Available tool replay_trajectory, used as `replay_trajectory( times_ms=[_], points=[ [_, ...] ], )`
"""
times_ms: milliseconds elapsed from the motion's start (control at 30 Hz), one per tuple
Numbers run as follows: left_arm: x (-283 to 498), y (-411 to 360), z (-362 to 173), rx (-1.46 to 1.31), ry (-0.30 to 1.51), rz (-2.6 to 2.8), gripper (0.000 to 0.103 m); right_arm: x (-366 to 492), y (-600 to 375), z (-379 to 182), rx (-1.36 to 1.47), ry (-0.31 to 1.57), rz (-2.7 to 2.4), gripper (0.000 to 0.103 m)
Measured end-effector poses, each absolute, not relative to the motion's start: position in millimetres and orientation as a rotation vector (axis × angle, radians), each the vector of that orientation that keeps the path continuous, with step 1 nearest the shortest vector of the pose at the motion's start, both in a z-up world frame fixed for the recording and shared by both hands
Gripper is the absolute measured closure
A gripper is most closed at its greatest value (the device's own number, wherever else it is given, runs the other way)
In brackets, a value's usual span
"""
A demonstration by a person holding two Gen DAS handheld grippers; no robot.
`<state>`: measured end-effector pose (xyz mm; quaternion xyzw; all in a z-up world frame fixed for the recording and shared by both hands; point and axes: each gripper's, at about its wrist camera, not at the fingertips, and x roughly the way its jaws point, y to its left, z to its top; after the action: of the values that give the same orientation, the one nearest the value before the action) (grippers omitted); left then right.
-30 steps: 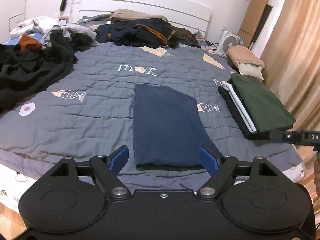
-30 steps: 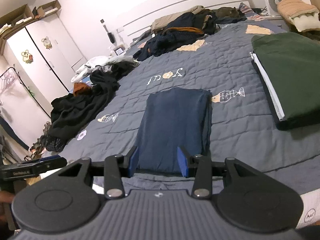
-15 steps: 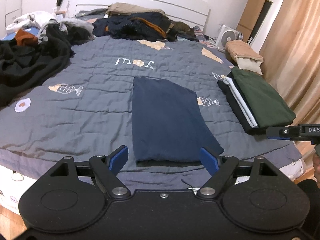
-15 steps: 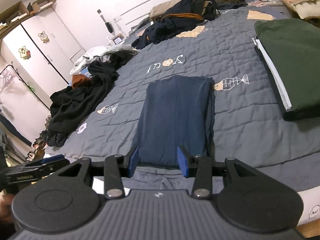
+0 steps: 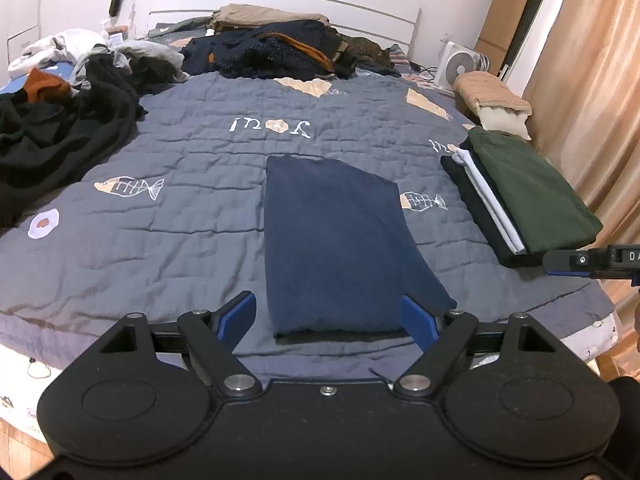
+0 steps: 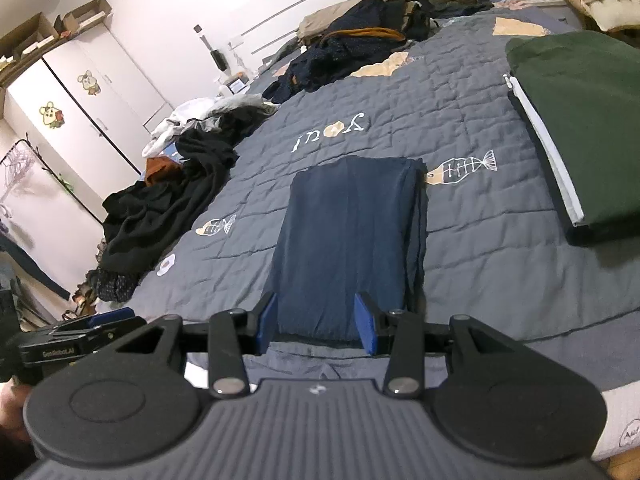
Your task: Fold clothes
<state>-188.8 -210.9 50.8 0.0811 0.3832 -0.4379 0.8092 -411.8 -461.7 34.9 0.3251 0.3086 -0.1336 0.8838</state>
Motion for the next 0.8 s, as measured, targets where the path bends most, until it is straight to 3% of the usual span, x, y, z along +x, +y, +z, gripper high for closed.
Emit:
replay_trajectory(
  times_ms=[800],
  points=[
    [-129,-308,20,0.254,0.882,-1.030,0.022,-370,-518,-16,0.782,0.695,-0.293,0.062]
  ],
)
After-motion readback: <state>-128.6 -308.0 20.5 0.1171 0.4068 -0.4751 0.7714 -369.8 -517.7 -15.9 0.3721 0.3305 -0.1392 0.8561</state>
